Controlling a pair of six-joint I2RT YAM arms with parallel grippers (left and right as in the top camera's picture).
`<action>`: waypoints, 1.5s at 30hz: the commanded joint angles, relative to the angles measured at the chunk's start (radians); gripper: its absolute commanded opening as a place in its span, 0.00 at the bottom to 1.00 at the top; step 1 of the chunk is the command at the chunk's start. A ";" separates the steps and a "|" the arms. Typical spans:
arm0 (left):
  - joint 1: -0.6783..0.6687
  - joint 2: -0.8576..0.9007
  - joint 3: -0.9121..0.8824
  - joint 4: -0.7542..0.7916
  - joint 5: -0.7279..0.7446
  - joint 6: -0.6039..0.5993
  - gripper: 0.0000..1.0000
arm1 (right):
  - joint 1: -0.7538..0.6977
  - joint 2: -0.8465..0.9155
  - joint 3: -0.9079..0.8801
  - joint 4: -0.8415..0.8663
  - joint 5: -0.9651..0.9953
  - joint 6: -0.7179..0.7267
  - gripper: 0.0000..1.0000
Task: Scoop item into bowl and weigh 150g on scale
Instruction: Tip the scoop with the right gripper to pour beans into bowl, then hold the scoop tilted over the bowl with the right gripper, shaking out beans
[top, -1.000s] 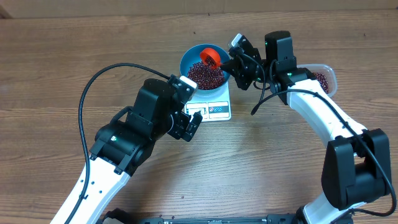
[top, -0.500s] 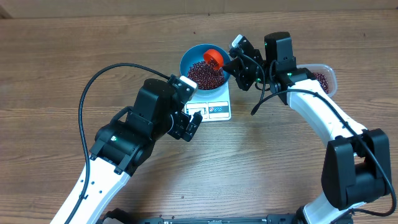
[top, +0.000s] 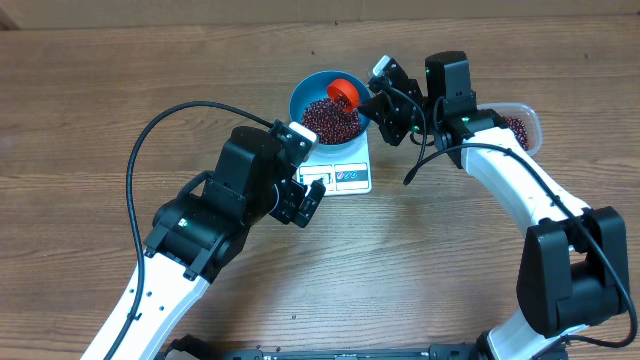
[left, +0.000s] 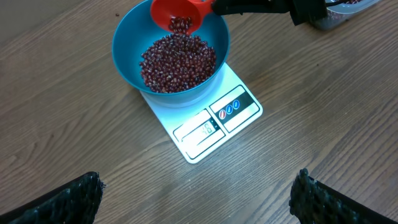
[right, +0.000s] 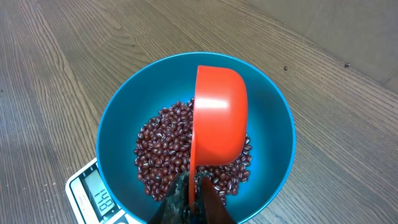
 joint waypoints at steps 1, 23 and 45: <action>0.005 0.000 0.019 0.003 -0.010 -0.013 1.00 | 0.000 0.001 0.010 0.003 -0.008 -0.004 0.04; 0.005 0.000 0.019 0.003 -0.010 -0.013 1.00 | 0.002 0.001 0.010 -0.027 0.002 -0.008 0.04; 0.005 0.000 0.019 0.003 -0.010 -0.013 1.00 | -0.002 0.001 0.010 -0.023 -0.016 -0.004 0.04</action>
